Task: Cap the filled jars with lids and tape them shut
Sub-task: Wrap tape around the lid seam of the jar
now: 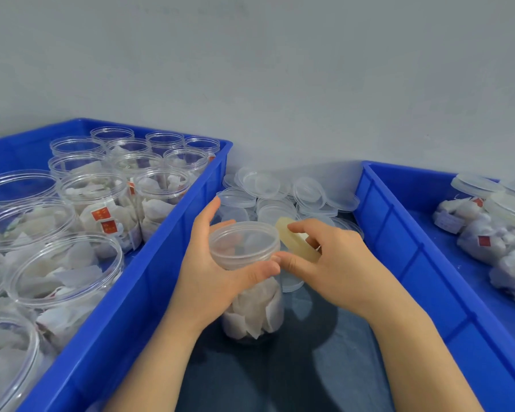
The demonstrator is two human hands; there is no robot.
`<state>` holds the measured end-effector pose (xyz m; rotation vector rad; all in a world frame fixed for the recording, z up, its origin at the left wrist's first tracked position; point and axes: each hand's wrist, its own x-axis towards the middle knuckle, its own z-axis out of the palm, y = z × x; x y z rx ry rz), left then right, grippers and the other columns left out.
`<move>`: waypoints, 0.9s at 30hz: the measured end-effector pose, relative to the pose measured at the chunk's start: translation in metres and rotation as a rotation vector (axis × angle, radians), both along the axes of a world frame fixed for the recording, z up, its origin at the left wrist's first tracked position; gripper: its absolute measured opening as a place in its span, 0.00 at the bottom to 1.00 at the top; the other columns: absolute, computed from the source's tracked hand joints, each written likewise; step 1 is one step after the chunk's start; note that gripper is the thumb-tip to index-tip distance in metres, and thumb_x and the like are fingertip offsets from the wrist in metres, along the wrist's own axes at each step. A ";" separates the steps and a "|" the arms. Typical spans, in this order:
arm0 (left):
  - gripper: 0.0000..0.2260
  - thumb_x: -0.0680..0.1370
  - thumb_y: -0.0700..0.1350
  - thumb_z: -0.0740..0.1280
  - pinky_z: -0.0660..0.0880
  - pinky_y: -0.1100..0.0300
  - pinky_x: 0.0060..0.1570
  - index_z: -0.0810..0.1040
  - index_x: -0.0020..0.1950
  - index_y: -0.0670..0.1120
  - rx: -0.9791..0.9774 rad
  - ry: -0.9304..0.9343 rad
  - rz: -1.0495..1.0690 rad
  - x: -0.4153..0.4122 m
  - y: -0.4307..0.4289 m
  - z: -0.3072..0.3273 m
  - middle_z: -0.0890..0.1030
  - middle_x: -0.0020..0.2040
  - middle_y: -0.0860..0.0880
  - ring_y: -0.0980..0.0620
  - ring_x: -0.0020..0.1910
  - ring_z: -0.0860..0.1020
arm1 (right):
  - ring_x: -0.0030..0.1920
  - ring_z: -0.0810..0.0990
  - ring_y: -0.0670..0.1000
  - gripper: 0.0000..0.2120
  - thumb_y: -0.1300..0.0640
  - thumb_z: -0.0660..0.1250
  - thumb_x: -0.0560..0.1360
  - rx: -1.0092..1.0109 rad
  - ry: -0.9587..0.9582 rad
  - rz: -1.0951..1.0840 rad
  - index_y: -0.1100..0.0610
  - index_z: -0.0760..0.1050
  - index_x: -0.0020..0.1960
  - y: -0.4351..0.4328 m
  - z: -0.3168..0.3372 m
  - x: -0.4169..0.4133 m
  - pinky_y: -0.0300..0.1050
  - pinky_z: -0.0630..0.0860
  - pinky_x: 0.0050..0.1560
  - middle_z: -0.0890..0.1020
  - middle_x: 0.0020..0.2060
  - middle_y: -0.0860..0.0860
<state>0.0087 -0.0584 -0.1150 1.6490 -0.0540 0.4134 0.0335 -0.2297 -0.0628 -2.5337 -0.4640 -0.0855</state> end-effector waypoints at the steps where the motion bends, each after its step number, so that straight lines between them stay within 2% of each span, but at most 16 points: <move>1: 0.49 0.49 0.62 0.80 0.73 0.67 0.54 0.61 0.67 0.66 -0.003 0.003 0.002 0.000 -0.001 0.000 0.76 0.59 0.60 0.66 0.60 0.73 | 0.47 0.70 0.43 0.37 0.28 0.60 0.62 -0.010 0.003 0.004 0.45 0.71 0.66 -0.001 0.000 0.000 0.30 0.64 0.39 0.71 0.41 0.36; 4: 0.48 0.47 0.61 0.81 0.77 0.55 0.56 0.63 0.63 0.67 -0.020 0.011 0.007 0.002 0.002 0.000 0.79 0.56 0.57 0.64 0.57 0.77 | 0.46 0.75 0.41 0.39 0.25 0.57 0.59 0.040 0.097 0.065 0.42 0.71 0.66 -0.011 0.004 -0.001 0.35 0.69 0.45 0.79 0.49 0.42; 6: 0.46 0.48 0.58 0.78 0.79 0.48 0.54 0.65 0.64 0.65 -0.054 0.004 -0.015 0.003 0.005 0.000 0.80 0.56 0.53 0.59 0.55 0.79 | 0.39 0.77 0.38 0.34 0.26 0.59 0.60 0.105 0.169 0.111 0.40 0.73 0.62 -0.020 0.008 -0.003 0.35 0.71 0.44 0.80 0.43 0.43; 8: 0.47 0.49 0.57 0.78 0.80 0.53 0.50 0.65 0.66 0.64 -0.067 -0.008 -0.062 0.002 0.008 -0.001 0.81 0.55 0.52 0.57 0.55 0.80 | 0.35 0.77 0.37 0.28 0.30 0.64 0.61 0.119 0.183 0.117 0.38 0.75 0.58 -0.024 0.011 -0.004 0.32 0.70 0.40 0.81 0.38 0.44; 10: 0.46 0.51 0.57 0.78 0.80 0.61 0.45 0.65 0.68 0.63 -0.066 -0.026 -0.115 0.001 0.009 0.000 0.82 0.55 0.53 0.57 0.55 0.80 | 0.35 0.77 0.38 0.28 0.29 0.66 0.57 0.142 0.164 0.101 0.37 0.77 0.54 -0.025 0.012 -0.003 0.32 0.70 0.39 0.82 0.37 0.44; 12: 0.45 0.53 0.56 0.78 0.78 0.65 0.43 0.65 0.69 0.62 -0.079 -0.043 -0.162 0.000 0.010 0.002 0.83 0.55 0.54 0.55 0.56 0.80 | 0.38 0.78 0.39 0.29 0.26 0.64 0.51 0.167 0.142 0.077 0.36 0.78 0.50 -0.026 0.013 -0.002 0.35 0.71 0.42 0.83 0.38 0.44; 16: 0.44 0.55 0.53 0.78 0.79 0.60 0.45 0.67 0.69 0.60 -0.104 -0.062 -0.218 0.000 0.011 0.003 0.82 0.56 0.52 0.50 0.57 0.81 | 0.35 0.78 0.38 0.33 0.25 0.63 0.50 0.181 0.131 0.085 0.39 0.80 0.49 -0.027 0.013 -0.001 0.36 0.73 0.42 0.82 0.34 0.42; 19: 0.43 0.54 0.54 0.79 0.79 0.62 0.43 0.69 0.67 0.58 -0.102 -0.051 -0.252 -0.001 0.010 0.003 0.83 0.56 0.52 0.51 0.56 0.81 | 0.34 0.76 0.37 0.34 0.25 0.62 0.51 0.156 0.099 0.083 0.41 0.81 0.51 -0.028 0.012 -0.001 0.33 0.70 0.40 0.81 0.32 0.42; 23: 0.44 0.53 0.62 0.81 0.79 0.61 0.43 0.70 0.66 0.56 -0.146 -0.022 -0.284 -0.001 0.010 0.003 0.83 0.56 0.50 0.49 0.56 0.81 | 0.41 0.78 0.39 0.37 0.24 0.62 0.50 0.161 0.099 0.056 0.41 0.80 0.53 -0.024 0.010 -0.001 0.35 0.72 0.43 0.81 0.40 0.42; 27: 0.45 0.53 0.61 0.81 0.79 0.60 0.44 0.70 0.66 0.54 -0.216 -0.015 -0.298 -0.001 0.011 0.000 0.82 0.58 0.46 0.46 0.58 0.80 | 0.40 0.78 0.41 0.37 0.23 0.60 0.50 0.154 0.114 0.060 0.41 0.77 0.54 -0.015 0.004 0.001 0.36 0.72 0.41 0.80 0.41 0.43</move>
